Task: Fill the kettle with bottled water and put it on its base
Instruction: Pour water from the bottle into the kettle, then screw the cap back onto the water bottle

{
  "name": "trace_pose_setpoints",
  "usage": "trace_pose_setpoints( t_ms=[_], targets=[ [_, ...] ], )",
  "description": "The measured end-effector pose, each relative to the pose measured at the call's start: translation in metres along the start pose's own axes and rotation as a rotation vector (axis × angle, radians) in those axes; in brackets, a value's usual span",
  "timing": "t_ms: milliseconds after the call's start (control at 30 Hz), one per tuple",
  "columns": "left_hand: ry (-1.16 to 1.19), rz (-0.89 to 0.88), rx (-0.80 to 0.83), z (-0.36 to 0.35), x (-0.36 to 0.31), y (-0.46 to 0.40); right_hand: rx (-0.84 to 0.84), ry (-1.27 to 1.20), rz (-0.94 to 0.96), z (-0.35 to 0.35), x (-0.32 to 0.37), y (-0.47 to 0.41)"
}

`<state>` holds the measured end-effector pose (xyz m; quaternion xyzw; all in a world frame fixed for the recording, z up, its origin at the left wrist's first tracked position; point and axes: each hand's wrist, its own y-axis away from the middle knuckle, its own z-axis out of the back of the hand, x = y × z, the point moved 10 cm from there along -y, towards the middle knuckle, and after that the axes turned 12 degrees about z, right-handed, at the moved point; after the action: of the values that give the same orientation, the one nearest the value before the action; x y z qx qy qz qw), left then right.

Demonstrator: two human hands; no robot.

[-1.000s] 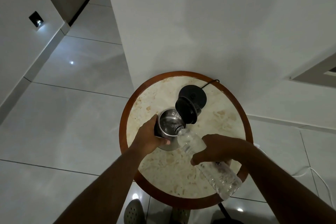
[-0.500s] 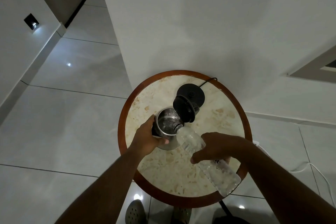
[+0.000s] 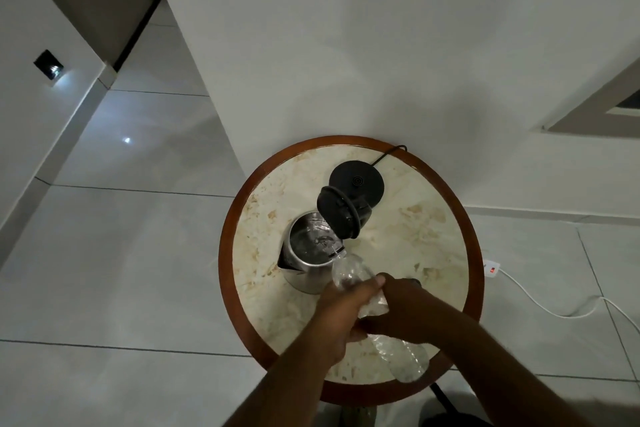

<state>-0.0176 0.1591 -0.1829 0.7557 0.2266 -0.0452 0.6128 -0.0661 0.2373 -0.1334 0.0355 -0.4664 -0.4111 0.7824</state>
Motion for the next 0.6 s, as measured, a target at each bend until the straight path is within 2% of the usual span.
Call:
trace_pose_setpoints(
  t_ms=[100,200,367,500,600],
  targets=[
    [-0.039,-0.064,-0.052,0.003,-0.005,-0.003,-0.003,-0.089,-0.016,-0.012,-0.023,0.014],
    [-0.182,-0.16,-0.138,0.002,-0.017,-0.003,-0.077,-0.156,-0.132,-0.002,-0.07,0.035],
    [-0.375,-0.34,-0.195,-0.025,-0.042,-0.01,-0.357,0.03,-0.249,0.02,-0.149,0.036],
    [-0.436,-0.438,-0.226,-0.049,-0.065,-0.021,-0.32,0.248,-0.185,-0.002,-0.168,0.002],
    [-0.498,-0.509,-0.249,-0.066,-0.084,-0.033,-0.359,0.257,-0.236,-0.006,-0.187,0.001]
  ],
)
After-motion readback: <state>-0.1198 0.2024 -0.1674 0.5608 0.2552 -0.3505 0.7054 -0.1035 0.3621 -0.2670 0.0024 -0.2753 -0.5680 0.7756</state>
